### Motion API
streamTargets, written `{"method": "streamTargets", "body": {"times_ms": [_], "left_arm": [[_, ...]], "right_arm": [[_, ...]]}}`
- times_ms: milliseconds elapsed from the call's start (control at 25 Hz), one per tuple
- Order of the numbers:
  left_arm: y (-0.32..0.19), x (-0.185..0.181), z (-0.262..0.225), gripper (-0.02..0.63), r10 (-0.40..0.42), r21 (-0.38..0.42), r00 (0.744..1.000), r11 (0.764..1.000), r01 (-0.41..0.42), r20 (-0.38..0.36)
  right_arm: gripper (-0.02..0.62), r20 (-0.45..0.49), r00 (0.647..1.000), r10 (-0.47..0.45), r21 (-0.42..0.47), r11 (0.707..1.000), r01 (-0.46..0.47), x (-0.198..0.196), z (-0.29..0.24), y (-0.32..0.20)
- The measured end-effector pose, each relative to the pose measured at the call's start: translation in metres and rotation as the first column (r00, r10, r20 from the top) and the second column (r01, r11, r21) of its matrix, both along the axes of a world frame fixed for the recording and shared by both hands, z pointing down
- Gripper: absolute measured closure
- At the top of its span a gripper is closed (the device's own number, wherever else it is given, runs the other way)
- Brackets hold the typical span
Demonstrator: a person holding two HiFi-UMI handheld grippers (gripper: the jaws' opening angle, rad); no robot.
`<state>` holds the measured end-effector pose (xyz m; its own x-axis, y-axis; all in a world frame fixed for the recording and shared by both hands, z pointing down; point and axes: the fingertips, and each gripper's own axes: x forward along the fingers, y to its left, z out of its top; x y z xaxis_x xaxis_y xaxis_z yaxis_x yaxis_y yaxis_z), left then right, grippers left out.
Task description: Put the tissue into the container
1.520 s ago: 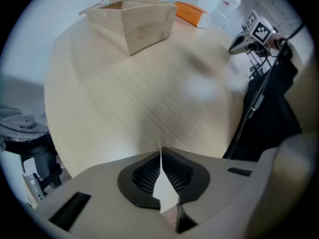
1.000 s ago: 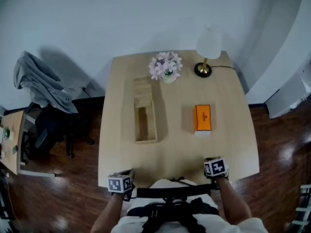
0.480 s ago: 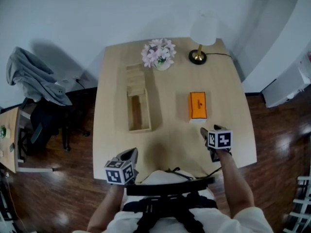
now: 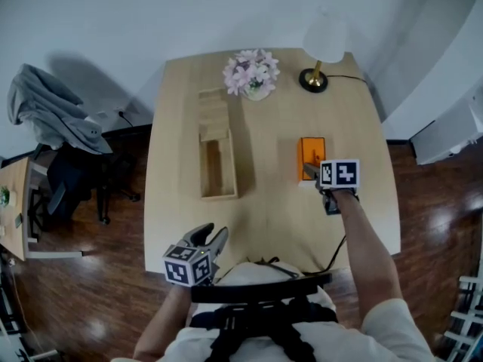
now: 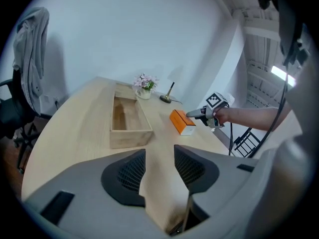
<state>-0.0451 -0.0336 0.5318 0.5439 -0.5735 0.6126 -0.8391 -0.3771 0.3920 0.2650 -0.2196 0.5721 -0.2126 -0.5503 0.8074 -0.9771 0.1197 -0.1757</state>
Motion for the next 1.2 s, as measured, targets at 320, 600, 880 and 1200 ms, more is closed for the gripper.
{"method": "streamTargets", "body": {"times_ms": [320, 600, 880, 1200], "left_arm": [[0.007, 0.0, 0.004, 0.437, -0.01, -0.027, 1.0, 1.0, 0.01, -0.006], [0.011, -0.002, 0.008, 0.437, -0.031, -0.048, 1.0, 0.998, 0.031, -0.001], [0.017, 0.001, 0.007, 0.436, -0.051, -0.065, 0.999, 0.997, 0.052, 0.012], [0.028, 0.018, 0.006, 0.437, -0.113, -0.087, 0.994, 0.99, 0.113, 0.005]], "right_arm": [[0.094, -0.056, 0.998, 0.005, -0.109, 0.994, -0.011, -0.008, 0.031, -0.044], [0.091, -0.094, 0.996, 0.002, -0.189, 0.982, -0.02, -0.009, 0.059, -0.056], [0.091, -0.101, 0.995, 0.008, -0.242, 0.97, -0.033, -0.011, 0.078, -0.05], [0.091, -0.077, 0.997, -0.009, -0.248, 0.969, -0.01, -0.014, 0.084, -0.052]]}}
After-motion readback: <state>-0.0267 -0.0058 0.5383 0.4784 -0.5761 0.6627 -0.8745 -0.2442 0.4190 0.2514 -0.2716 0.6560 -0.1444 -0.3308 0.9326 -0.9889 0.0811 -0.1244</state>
